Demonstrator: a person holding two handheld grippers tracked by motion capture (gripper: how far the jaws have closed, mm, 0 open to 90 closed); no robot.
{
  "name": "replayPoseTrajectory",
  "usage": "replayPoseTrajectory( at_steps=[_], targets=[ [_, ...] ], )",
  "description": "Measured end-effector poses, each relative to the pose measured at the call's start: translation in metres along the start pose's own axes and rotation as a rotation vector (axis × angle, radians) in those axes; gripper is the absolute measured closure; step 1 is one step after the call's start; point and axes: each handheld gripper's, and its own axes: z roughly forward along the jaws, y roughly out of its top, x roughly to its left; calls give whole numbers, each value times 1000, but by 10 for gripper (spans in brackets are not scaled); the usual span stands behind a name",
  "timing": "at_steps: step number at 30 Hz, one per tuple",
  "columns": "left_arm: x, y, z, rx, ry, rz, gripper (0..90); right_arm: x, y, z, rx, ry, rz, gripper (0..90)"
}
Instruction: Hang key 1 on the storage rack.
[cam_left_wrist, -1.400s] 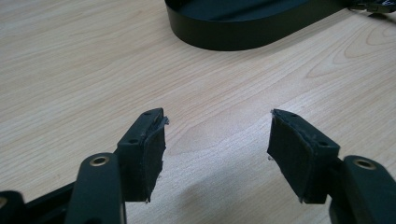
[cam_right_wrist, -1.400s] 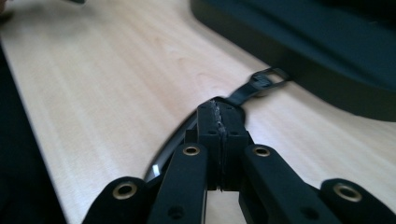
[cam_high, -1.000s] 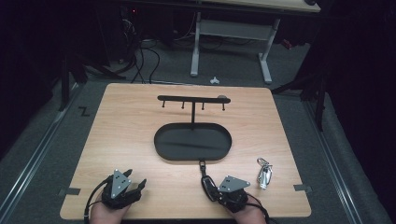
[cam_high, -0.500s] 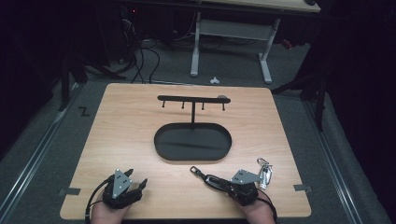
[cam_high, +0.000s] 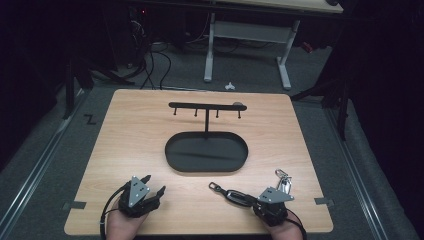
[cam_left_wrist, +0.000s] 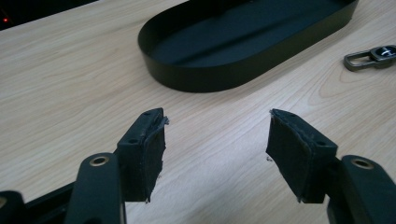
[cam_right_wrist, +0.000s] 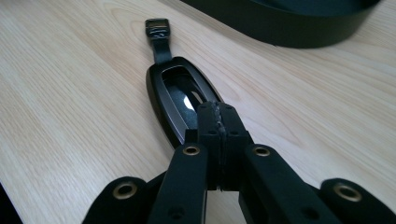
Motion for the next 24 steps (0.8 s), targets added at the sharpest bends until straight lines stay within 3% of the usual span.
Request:
replayPoseTrajectory(
  at_steps=[8, 14, 19, 24],
  targets=[
    [-9, 12, 15, -11, -44, 25, 373, -16, -21, -23, 4, -71, 64, 899],
    [-16, 18, 24, -14, -65, 47, 373, -22, -30, -33, 7, -95, 98, 898],
    [-15, 17, 23, -9, -60, 47, 372, -18, -24, -37, -22, -79, 108, 896],
    [-9, 11, 14, -3, -43, 23, 374, 2, -11, -25, -16, -10, 38, 896]
  ],
)
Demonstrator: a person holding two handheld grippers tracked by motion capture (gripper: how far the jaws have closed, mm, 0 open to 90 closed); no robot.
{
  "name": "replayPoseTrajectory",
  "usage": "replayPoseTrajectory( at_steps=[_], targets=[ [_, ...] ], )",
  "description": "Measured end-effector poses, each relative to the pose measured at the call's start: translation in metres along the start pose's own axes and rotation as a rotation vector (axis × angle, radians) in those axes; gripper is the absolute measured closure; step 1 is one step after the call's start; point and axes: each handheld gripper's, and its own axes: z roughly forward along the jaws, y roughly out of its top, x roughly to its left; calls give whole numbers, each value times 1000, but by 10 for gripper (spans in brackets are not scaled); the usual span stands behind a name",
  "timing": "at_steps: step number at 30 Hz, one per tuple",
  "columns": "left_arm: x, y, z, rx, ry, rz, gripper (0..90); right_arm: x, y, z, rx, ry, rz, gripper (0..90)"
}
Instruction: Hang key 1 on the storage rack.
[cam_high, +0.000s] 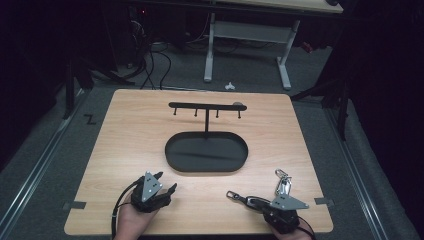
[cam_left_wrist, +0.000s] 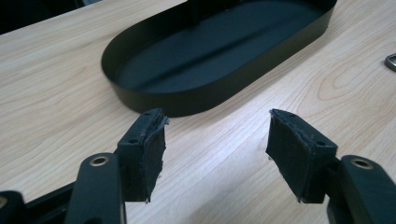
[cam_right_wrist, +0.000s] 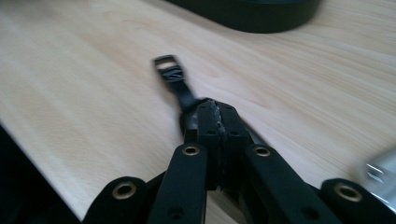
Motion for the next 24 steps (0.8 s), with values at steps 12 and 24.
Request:
replayPoseTrajectory(
  at_steps=[12, 24],
  targets=[
    [10, -12, -17, 1, 39, -30, 376, 8, 12, 25, 53, 32, -57, 897],
    [14, -18, -24, 11, 57, -43, 377, -10, 18, 37, 51, 6, -9, 877]
  ],
)
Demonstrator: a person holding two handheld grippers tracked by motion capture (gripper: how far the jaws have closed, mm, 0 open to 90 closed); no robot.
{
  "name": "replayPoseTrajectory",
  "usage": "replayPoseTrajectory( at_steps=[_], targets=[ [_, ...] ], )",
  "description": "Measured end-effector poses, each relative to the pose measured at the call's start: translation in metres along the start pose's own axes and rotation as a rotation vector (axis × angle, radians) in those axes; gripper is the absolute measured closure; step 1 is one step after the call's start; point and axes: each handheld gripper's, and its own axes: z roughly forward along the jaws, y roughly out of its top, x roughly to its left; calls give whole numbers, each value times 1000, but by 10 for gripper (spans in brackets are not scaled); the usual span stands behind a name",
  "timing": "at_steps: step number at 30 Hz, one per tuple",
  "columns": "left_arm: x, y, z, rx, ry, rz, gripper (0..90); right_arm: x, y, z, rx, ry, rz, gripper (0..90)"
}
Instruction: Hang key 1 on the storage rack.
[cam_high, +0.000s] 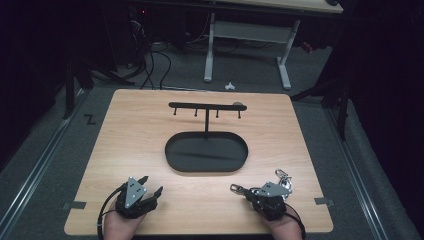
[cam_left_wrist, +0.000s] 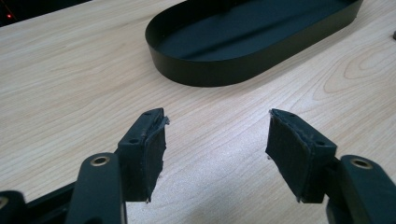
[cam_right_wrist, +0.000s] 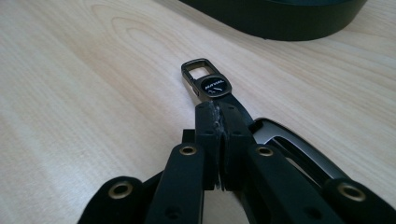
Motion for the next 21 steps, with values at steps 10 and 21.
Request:
replayPoseTrajectory(
  at_steps=[10, 21],
  targets=[
    [-1, 0, 1, 5, -4, 5, 377, -13, 6, -11, -57, -34, 45, 827],
    [-3, 3, 5, -1, -17, 12, 377, -42, -9, -26, -31, -175, 76, 898]
  ],
)
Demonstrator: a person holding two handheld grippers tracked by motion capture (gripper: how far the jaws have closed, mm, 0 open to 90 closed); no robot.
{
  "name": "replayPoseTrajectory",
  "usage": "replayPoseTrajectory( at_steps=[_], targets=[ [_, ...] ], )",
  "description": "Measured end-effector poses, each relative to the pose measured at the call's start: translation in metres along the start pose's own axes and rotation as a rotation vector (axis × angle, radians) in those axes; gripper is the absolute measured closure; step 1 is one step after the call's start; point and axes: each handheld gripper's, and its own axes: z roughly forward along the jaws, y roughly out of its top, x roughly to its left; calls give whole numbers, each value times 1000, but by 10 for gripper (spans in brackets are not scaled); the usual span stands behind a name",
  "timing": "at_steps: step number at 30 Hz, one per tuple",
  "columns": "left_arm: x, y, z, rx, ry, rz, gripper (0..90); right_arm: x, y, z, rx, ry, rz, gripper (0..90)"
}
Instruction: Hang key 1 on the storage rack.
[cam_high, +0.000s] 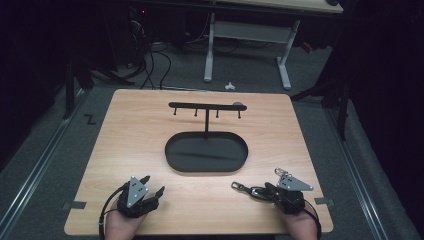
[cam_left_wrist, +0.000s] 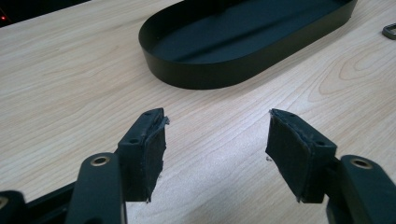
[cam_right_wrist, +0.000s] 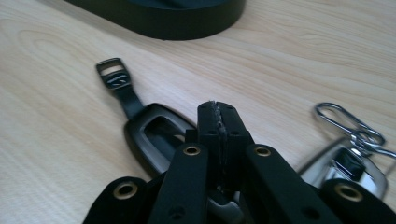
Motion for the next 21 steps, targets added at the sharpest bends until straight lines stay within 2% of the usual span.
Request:
replayPoseTrajectory(
  at_steps=[4, 6, 9, 11, 17, 21],
  targets=[
    [-2, 2, 3, 0, -7, 12, 377, -4, -2, 1, 31, -31, 14, 898],
    [-3, 2, 4, 1, -10, 13, 377, -4, -4, 2, 41, -43, 3, 899],
    [-3, 3, 5, -2, -15, 11, 377, -6, -6, 0, 45, -33, 10, 900],
    [-4, 4, 6, -2, -19, 14, 377, -6, -10, -2, 45, -10, 36, 900],
    [-5, 7, 9, -9, -29, 16, 377, 0, -19, -4, 77, 36, 33, 899],
    [-7, 9, 12, -11, -39, 19, 377, 3, -18, -12, 54, 26, 35, 888]
  ],
)
